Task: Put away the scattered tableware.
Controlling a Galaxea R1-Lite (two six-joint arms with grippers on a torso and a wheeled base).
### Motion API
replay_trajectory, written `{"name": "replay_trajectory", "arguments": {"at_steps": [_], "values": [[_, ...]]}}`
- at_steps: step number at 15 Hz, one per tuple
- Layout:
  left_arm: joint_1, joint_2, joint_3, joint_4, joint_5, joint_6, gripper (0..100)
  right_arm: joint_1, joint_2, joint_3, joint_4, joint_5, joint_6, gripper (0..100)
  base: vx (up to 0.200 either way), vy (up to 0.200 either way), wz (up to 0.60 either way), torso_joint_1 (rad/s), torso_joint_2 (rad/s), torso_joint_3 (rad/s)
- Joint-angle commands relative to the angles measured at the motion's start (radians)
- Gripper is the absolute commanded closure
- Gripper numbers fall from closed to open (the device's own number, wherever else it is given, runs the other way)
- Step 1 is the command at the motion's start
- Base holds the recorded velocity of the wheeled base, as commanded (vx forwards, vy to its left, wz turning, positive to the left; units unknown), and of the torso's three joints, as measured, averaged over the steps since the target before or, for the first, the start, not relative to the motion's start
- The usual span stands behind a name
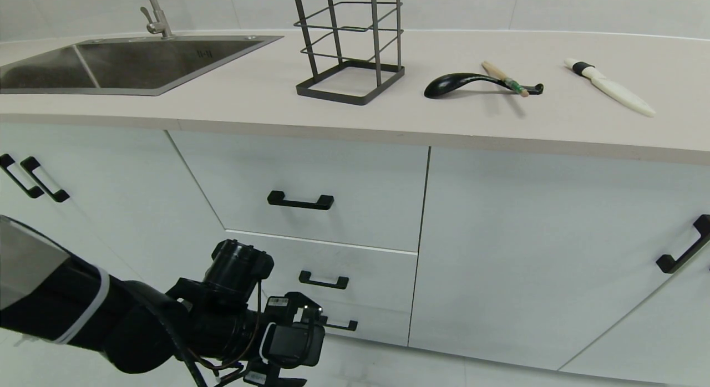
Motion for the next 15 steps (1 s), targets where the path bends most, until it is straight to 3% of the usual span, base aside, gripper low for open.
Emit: {"name": "replay_trajectory", "arguments": {"at_steps": [1, 5, 7, 11, 15], "values": [[0.016, 0.039, 0.001, -0.050, 0.019, -0.017, 0, 0.000, 0.001, 0.000, 0.000, 0.000, 0.000, 100, 0.000, 0.000, 0.00, 0.000, 0.00, 0.000], [0.042, 0.072, 0.005, -0.142, 0.062, -0.055, 0, 0.000, 0.001, 0.000, 0.000, 0.000, 0.000, 100, 0.000, 0.000, 0.00, 0.000, 0.00, 0.000], [0.055, 0.098, -0.002, -0.176, 0.063, -0.060, 0, 0.000, 0.001, 0.000, 0.000, 0.000, 0.000, 100, 0.000, 0.000, 0.00, 0.000, 0.00, 0.000], [0.055, 0.191, -0.019, -0.302, 0.071, -0.099, 0, 0.000, 0.001, 0.000, 0.000, 0.000, 0.000, 100, 0.000, 0.000, 0.00, 0.000, 0.00, 0.000], [0.062, 0.243, -0.088, -0.314, 0.069, -0.099, 0, 0.000, 0.001, 0.000, 0.000, 0.000, 0.000, 100, 0.000, 0.000, 0.00, 0.000, 0.00, 0.000]]}}
